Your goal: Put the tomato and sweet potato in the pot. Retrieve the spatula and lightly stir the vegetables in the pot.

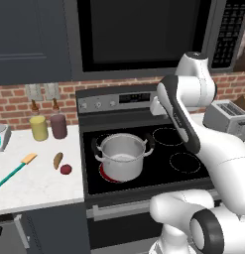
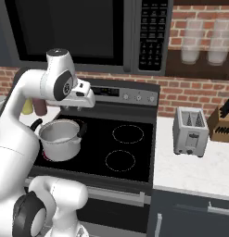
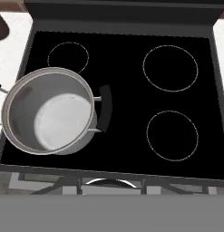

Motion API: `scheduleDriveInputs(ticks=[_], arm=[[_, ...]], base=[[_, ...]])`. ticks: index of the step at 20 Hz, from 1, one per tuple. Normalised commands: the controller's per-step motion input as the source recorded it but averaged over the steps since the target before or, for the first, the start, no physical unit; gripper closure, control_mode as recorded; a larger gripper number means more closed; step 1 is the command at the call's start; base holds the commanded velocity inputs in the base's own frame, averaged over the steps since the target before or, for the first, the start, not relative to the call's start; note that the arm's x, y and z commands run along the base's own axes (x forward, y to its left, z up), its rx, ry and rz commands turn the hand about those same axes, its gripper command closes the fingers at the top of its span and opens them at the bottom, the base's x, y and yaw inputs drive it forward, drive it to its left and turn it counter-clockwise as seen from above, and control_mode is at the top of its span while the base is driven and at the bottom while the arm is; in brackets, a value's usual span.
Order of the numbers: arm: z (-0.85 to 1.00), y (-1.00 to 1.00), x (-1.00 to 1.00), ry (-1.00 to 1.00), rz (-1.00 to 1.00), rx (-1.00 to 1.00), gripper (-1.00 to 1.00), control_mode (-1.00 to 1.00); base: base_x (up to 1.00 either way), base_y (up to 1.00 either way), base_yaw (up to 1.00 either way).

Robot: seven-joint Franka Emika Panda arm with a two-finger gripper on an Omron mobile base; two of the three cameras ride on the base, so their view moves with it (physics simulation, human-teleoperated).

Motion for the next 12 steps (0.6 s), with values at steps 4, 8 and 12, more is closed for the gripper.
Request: scheduleDriveInputs(ticks=[4,8,12], arm=[[0.00,0.00,0.00,0.00,0.00,0.00,-1.00,1.00],[0.00,0.00,0.00,0.00,0.00,0.00,-1.00,1.00],[0.00,0.00,0.00,0.00,0.00,0.00,-1.00,1.00]], base=[[0.00,0.06,0.00],[0.00,0.50,0.00],[0.00,0.69,0.00]])
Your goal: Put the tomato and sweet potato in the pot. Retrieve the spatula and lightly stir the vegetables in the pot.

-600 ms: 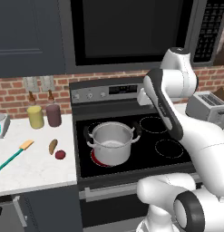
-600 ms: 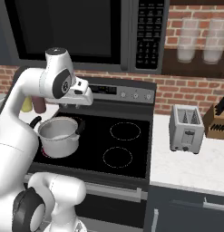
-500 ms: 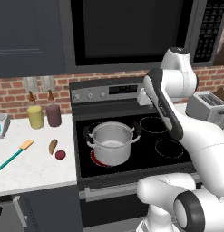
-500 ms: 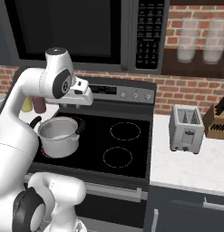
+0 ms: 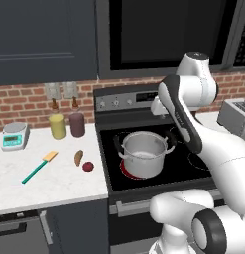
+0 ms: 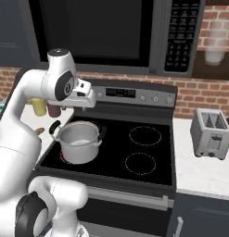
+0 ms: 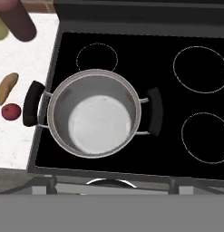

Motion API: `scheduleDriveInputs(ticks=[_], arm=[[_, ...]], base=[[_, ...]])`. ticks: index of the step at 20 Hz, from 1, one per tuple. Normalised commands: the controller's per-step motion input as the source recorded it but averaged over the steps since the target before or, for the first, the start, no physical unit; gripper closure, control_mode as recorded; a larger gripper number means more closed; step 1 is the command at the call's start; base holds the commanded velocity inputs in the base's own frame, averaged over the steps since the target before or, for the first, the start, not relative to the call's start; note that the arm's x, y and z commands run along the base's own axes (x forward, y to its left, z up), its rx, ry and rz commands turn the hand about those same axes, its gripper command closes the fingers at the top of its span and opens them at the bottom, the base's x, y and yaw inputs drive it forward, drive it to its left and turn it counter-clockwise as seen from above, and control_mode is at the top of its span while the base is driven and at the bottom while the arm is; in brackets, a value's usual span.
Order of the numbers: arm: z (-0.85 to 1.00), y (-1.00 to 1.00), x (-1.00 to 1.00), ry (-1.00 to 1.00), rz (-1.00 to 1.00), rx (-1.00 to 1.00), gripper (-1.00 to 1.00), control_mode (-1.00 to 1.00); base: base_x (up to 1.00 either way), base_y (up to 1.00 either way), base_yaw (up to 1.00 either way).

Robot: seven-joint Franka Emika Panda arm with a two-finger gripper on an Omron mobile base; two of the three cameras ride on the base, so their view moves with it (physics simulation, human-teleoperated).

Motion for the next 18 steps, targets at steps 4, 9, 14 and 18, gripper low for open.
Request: scheduleDriveInputs(ticks=[4,9,14,18], arm=[[0.00,0.00,0.00,0.00,0.00,0.00,-1.00,1.00],[0.00,0.00,0.00,0.00,0.00,0.00,-1.00,1.00],[0.00,0.00,0.00,0.00,0.00,0.00,-1.00,1.00],[0.00,0.00,0.00,0.00,0.00,0.00,-1.00,1.00]], base=[[0.00,0.67,0.00],[0.00,0.63,0.00],[0.02,0.47,0.00],[0.35,0.25,0.00]])
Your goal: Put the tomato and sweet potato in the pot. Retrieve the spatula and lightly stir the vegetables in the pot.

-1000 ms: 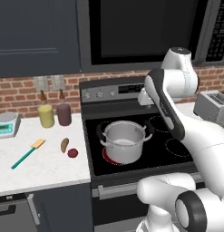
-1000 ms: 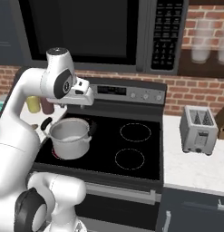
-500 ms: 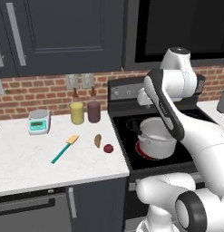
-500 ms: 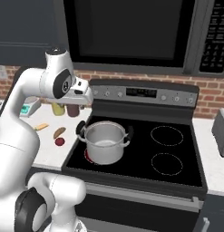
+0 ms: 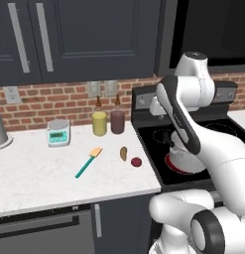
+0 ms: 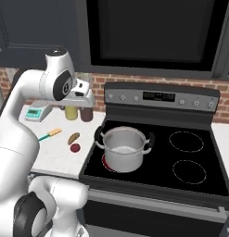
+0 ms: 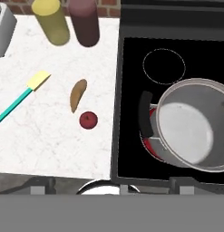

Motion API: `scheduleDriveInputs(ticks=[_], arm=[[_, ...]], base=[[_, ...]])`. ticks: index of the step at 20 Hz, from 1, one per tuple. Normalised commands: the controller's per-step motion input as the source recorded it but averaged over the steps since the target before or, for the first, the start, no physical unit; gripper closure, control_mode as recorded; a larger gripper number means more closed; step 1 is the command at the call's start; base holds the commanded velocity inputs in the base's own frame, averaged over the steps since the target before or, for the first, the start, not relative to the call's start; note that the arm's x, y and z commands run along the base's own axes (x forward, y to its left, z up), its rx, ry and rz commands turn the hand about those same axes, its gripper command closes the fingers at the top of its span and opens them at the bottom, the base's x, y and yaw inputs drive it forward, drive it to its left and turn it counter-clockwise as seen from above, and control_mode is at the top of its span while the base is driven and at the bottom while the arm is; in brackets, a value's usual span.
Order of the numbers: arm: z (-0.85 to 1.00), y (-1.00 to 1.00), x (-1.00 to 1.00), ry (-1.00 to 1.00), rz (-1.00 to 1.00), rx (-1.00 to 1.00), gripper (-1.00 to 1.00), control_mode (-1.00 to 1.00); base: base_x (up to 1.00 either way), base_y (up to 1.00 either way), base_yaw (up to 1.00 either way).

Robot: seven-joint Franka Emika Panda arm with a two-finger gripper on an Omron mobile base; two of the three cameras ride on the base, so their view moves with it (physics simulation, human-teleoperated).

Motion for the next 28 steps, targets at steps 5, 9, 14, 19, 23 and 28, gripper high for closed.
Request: scheduleDriveInputs(ticks=[5,9,14,19,23,28], arm=[[0.00,0.00,0.00,0.00,0.00,0.00,-1.00,1.00],[0.00,0.13,0.14,0.01,0.00,0.00,-1.00,-1.00],[-0.09,0.42,0.02,0.02,0.00,0.00,-1.00,-1.00],[-0.27,0.61,0.00,0.06,0.00,-0.04,-1.00,-1.00],[-0.52,0.57,0.00,0.14,0.00,-0.05,-1.00,-1.00],[-0.66,0.42,0.00,0.16,0.00,-0.04,-1.00,-1.00]], base=[[0.59,0.24,0.00],[0.29,0.15,0.00],[0.00,0.00,0.00],[0.00,0.00,0.00],[0.00,0.00,0.00],[0.00,0.00,0.00]])
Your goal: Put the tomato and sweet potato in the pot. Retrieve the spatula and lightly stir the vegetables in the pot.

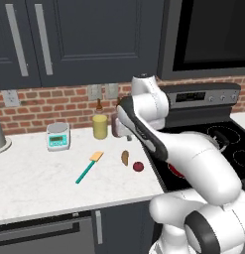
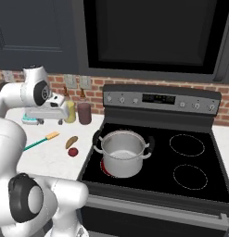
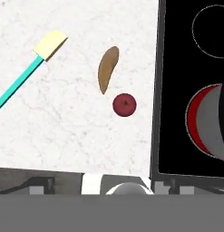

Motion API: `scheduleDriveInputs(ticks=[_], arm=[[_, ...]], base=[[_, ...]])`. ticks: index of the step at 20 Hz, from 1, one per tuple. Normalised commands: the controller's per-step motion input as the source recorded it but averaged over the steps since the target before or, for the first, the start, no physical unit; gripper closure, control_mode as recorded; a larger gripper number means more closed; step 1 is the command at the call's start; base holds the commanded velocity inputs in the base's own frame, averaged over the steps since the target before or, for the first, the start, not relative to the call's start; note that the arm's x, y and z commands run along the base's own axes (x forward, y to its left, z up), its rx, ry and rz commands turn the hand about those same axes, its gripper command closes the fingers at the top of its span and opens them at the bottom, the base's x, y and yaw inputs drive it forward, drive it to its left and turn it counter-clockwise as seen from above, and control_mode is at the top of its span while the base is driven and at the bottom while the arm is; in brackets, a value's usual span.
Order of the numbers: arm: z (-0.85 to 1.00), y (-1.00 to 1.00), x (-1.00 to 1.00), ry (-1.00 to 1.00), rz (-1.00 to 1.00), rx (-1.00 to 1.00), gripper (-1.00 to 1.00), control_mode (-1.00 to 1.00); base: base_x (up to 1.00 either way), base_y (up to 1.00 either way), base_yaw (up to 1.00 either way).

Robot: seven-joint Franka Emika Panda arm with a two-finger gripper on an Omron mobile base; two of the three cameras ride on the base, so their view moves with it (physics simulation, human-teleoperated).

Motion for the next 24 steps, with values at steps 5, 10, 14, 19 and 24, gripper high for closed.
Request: scheduleDriveInputs(ticks=[5,10,14,19,24], arm=[[-0.66,0.33,0.12,0.16,0.00,-0.04,-1.00,-1.00],[-0.67,0.20,0.10,0.14,0.00,-0.04,-1.00,-1.00],[-0.67,0.21,0.20,0.13,0.00,-0.05,-1.00,-1.00],[-0.61,0.05,0.25,0.09,0.00,-0.08,-1.00,-1.00],[-0.44,-0.01,0.35,0.02,0.00,-0.12,-1.00,-1.00]], base=[[0.00,0.00,0.00],[0.00,0.00,0.00],[0.00,0.00,0.00],[0.00,0.00,0.00],[0.00,0.00,0.00]])
